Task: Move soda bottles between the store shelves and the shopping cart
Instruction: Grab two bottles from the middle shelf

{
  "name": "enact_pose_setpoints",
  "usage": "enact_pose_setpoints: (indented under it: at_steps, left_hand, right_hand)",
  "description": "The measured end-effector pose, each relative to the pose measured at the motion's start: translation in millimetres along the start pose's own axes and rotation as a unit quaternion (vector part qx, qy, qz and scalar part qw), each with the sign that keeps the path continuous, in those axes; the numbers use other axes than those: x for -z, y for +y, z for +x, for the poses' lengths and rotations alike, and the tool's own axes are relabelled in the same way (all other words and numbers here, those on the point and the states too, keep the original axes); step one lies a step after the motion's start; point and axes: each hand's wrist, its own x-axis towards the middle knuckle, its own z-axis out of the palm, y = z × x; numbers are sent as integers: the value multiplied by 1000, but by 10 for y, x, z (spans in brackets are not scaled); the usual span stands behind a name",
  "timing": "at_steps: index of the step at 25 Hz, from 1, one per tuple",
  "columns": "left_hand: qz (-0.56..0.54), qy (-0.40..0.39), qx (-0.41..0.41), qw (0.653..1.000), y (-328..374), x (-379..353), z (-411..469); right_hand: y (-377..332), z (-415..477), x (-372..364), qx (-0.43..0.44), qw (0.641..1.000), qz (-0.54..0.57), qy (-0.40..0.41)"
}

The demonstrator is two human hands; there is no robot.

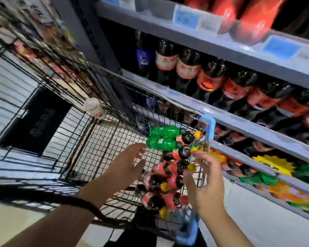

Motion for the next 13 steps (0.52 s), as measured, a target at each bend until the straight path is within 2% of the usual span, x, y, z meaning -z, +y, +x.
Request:
enact_pose_setpoints:
  at_steps: [3,7,13]
  left_hand:
    - [42,-39,-24,998,-228,-95,502]
    - [122,-101,-92,983,-412,-468,1204]
    - [239,-158,-94,953,-642,-1121,1800]
  right_hand:
    - [173,51,-280,-12,998,4,61]
    - [476,61,-295,11,995,-9,97]
    - [617,56,-284,4,994,8,113]
